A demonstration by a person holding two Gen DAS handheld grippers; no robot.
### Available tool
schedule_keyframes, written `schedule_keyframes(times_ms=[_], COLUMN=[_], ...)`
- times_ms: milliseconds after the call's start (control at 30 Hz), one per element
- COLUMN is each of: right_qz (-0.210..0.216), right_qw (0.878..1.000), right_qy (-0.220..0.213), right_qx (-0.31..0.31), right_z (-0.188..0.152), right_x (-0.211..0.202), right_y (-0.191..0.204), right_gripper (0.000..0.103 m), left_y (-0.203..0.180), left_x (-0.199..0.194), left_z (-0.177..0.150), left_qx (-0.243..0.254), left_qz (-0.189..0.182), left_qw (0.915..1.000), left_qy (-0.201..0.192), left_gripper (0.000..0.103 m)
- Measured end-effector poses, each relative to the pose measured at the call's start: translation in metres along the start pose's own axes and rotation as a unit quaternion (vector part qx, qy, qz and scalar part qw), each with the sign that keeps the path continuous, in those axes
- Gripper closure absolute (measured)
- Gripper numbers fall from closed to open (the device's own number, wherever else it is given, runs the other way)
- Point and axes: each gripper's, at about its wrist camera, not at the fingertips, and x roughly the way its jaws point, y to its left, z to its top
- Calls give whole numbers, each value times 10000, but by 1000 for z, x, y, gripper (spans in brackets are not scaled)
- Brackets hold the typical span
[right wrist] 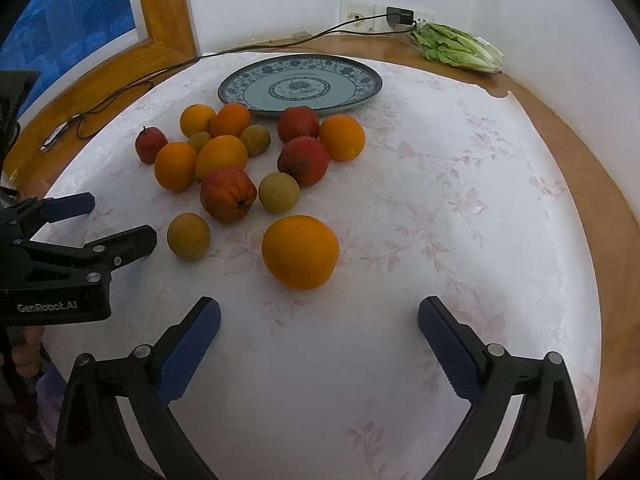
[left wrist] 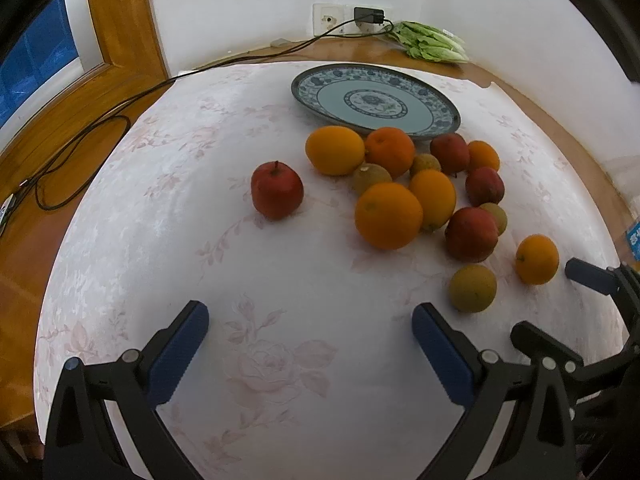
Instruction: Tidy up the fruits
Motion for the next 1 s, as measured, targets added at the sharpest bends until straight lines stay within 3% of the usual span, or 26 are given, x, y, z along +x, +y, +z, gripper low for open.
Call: schedule_keyframes(times_ms=[233, 767, 933, 1000], right_qz=[193, 271, 377, 416], right_qw=[9998, 9989, 9989, 9989], right_qy=[-37, -337, -250, -219], right_qx=[-15, -154, -126, -72], right_z=[3, 18, 18, 18], right_x=[-4, -10, -4, -2], right_y=[-2, -2, -2, -3], right_gripper=[12, 33, 43, 46], left_y=[3, -10, -10, -9], left_x=[-5, -4, 0, 2], left_z=[4, 23, 27, 28], left_qx=[-154, -123, -177, -224], left_qz=[-300, -384, -443, -514], left_qw=[9994, 9990, 9986, 9982], left_qy=[-44, -211, -217, -200], left_gripper=[1, 11, 32, 36])
